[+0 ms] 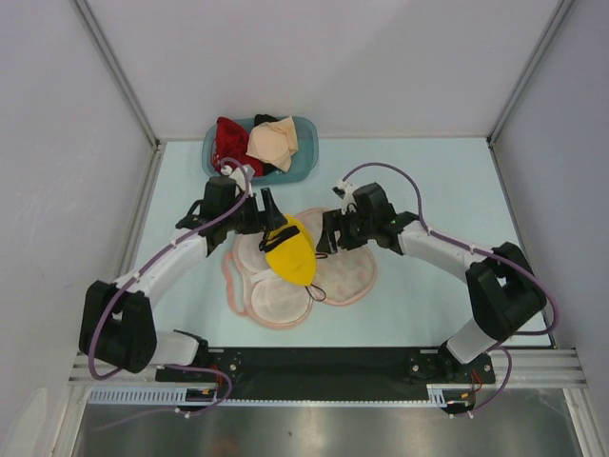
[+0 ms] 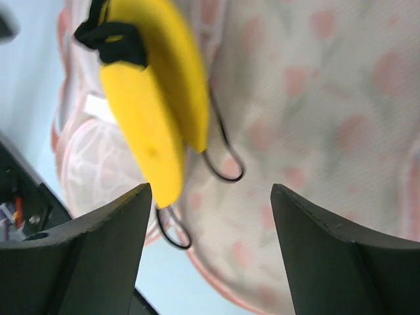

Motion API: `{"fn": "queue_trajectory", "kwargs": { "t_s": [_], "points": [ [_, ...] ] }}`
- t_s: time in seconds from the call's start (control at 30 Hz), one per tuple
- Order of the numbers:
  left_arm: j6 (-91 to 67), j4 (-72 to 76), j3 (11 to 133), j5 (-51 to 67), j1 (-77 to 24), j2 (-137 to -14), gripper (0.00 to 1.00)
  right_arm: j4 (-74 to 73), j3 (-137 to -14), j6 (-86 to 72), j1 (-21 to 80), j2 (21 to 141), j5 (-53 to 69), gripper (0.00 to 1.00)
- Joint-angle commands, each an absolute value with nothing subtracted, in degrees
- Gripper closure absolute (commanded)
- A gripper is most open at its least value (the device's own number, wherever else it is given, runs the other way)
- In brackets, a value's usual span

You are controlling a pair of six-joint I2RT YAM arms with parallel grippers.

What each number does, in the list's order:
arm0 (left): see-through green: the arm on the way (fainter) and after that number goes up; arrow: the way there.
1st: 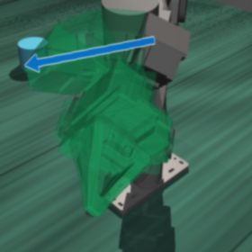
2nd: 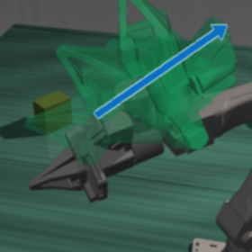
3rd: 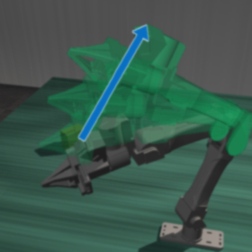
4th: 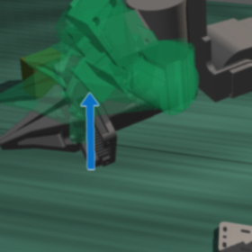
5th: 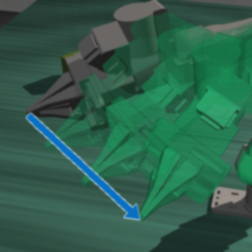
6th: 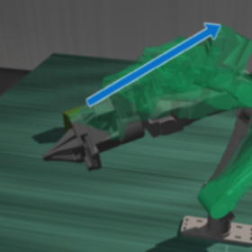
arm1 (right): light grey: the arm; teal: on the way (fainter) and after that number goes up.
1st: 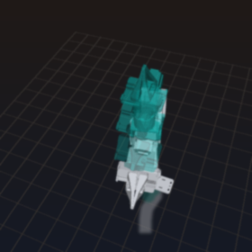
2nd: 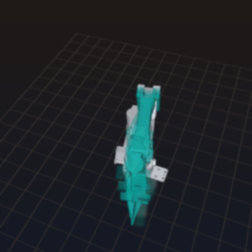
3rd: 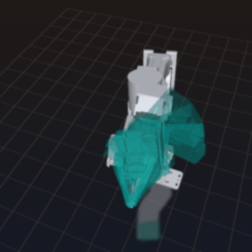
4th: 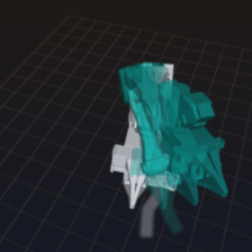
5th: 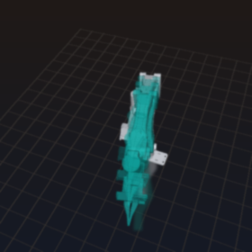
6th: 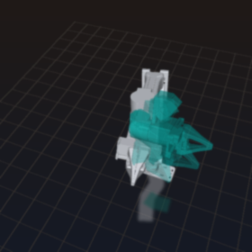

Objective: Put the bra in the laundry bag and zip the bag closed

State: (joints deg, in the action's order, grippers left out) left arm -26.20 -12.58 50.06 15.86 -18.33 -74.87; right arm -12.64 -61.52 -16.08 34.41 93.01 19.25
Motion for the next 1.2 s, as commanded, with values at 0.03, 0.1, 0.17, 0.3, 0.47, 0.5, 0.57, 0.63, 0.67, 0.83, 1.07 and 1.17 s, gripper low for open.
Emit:
{"fn": "queue_trajectory", "kwargs": {
  "t_s": [0.03,0.1,0.17,0.3,0.47,0.5,0.57,0.63,0.67,0.83,1.07,1.17],
  "points": [
    [-19.96,-10.63,56.60,18.46,-17.23,-82.08,0.14,2.33,-52.39,-22.05,38.93,88.07,27.68,0.24],
    [-19.69,-9.94,56.60,17.40,-17.05,-83.49,0.20,5.52,-50.37,-23.20,40.25,88.24,28.21,0.25],
    [-19.77,-8.71,55.81,16.45,-16.61,-84.90,0.32,9.83,-48.00,-25.13,42.01,89.38,27.33,0.26],
    [-19.60,-3.02,51.60,16.34,-16.44,-84.73,0.32,17.83,-45.09,-27.86,42.89,92.54,27.68,0.28],
    [-18.90,-1.32,50.97,17.05,-16.52,-86.65,0.29,22.05,-45.26,-26.81,42.98,96.31,27.68,0.35],
    [-18.81,-1.23,51.06,17.83,-16.52,-87.36,0.29,22.15,-45.70,-26.46,42.98,97.02,28.29,0.36],
    [-19.07,-0.53,51.50,18.63,-16.44,-89.46,0.34,22.15,-46.93,-25.67,43.07,98.95,28.21,0.41],
    [-19.95,1.39,51.59,19.25,-16.44,-90.52,0.39,21.45,-47.63,-24.96,43.07,99.84,27.16,0.45],
    [-20.21,1.67,51.59,18.99,-16.44,-90.79,0.46,20.66,-48.16,-24.35,43.07,100.10,26.64,0.54],
    [-23.20,1.23,51.77,14.87,-15.73,-89.48,0.75,11.70,-52.55,-17.94,43.15,100.37,21.80,0.87],
    [-30.56,-5.26,51.33,7.92,-14.41,-83.06,1.00,2.46,-53.18,-5.38,45.52,93.35,9.52,1.00],
    [-36.09,-5.62,48.79,4.84,-13.98,-79.55,1.00,3.77,-50.55,2.44,50.00,88.17,0.05,1.00]
  ]
}}
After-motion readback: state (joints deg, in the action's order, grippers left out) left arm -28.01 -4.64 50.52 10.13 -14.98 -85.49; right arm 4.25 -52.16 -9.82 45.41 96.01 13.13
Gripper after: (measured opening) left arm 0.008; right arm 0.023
